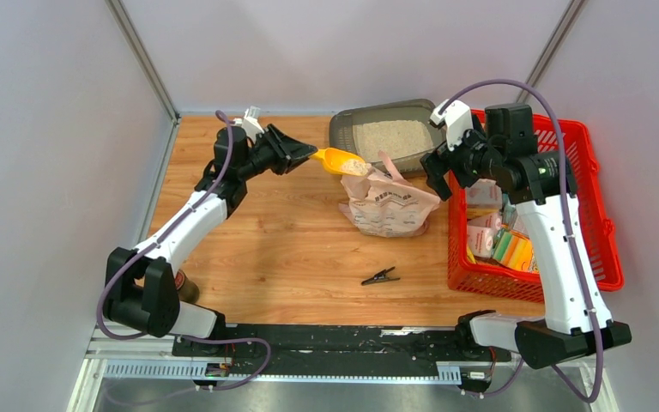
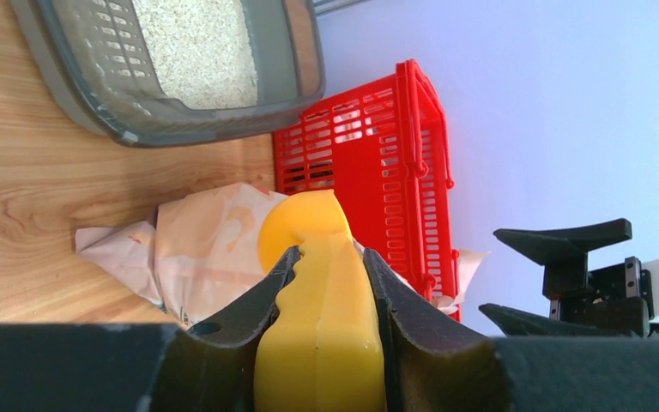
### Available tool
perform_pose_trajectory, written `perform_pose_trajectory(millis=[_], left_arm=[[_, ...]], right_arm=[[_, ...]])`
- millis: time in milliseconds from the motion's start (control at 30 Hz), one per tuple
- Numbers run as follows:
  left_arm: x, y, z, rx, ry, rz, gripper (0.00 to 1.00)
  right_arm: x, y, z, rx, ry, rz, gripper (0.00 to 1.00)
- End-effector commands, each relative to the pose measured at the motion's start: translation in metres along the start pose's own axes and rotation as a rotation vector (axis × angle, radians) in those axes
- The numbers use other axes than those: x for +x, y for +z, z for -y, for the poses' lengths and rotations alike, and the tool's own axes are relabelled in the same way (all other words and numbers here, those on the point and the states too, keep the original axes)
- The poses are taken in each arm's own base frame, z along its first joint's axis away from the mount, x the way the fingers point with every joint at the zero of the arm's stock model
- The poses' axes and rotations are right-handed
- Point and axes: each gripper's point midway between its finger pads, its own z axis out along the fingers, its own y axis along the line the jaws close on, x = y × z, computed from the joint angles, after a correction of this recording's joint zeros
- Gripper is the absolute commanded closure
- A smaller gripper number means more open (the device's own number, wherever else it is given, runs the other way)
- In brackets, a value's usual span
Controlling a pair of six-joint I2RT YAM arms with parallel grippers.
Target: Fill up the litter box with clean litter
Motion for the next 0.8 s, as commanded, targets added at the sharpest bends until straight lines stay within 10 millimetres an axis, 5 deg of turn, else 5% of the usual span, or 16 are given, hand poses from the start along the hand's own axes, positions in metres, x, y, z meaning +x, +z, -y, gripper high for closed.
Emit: perform_pose_trajectory(millis=[0,200,400,633,767], left_arm=[[-0.028,-0.012,0.032,0.042,0.021,0.080,1.00],[-0.038,-0.009,0.042,0.048,0.009,0.098,1.00],[-0.060,0.015,0.046,0.047,0.005,0.126,1.00],[-0.096,0.079,0.024,-0.004,0.076,0.168,1.00],[-0.089,0.123,0.003,-0.044,0.212,0.141,1.00]], right_arm=[[-0.005,0.004,0.010,0.036,-0.036,0.023,0.00],[-0.003,0.009,0.014,0.046,-0.053,0.013,0.00],[-0.004,0.009,0.019,0.067,-0.071,0.009,0.00],[-0.001,0.009,0.023,0.091,-0.074,-0.002,0.00],[0.000,0.011,0.025,0.100,-0.064,-0.010,0.00]])
